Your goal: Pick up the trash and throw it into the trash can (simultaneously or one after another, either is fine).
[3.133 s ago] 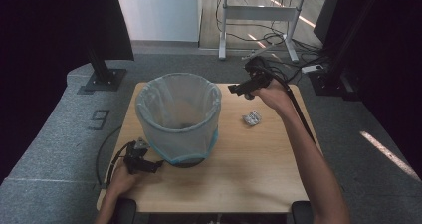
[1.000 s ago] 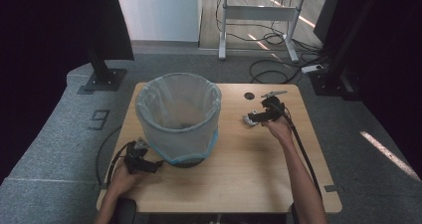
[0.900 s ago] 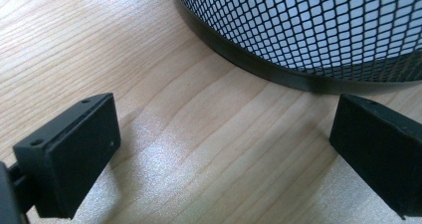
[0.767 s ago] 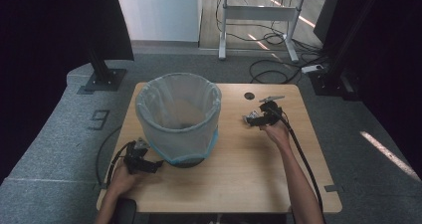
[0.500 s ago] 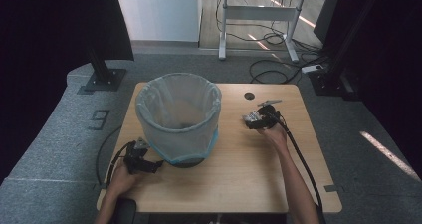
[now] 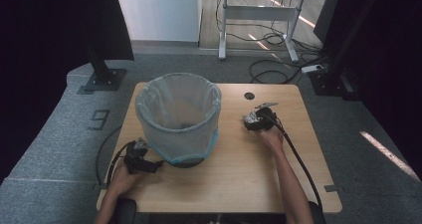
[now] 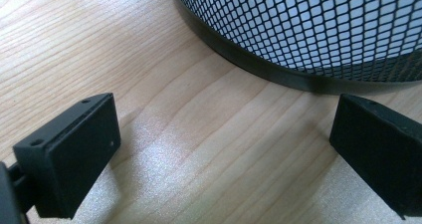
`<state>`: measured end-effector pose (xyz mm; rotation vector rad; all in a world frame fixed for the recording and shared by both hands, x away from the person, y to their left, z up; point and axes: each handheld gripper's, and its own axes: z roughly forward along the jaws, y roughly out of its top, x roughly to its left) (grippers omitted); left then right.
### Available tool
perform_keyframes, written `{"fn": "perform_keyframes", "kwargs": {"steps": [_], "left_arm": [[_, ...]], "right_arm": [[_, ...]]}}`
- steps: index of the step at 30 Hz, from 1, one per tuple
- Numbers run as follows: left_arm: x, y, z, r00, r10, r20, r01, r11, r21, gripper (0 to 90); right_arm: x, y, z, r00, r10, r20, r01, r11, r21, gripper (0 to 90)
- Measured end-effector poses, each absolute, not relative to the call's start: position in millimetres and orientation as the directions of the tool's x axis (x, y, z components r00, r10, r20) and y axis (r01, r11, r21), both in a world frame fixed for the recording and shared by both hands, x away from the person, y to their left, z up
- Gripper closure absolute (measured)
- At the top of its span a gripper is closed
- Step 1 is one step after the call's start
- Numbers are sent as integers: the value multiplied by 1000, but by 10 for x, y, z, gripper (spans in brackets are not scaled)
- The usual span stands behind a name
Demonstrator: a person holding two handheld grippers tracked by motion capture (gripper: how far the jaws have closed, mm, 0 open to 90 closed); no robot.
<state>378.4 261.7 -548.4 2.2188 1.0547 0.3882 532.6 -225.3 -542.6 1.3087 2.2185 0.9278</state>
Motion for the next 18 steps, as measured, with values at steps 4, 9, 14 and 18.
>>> {"fn": "perform_keyframes", "kwargs": {"steps": [4,9,14,18], "left_arm": [[3784,2619,-5482,635,772,-10,584,-473,660,0],[3784,2617,-5485,634,773,-9,584,-471,662,0],[3784,2618,-5482,635,772,-10,585,-472,660,0],[3784,2619,-5482,635,772,-10,585,-473,659,0]], "right_arm": [[5339,-2256,-5440,-477,879,-12,604,338,722,158],[5335,-2249,-5432,-479,877,-20,596,342,727,227],[5322,-2247,-5396,-498,867,-10,590,348,729,266],[5312,-2248,-5377,-509,861,-5,597,357,718,270]]}}
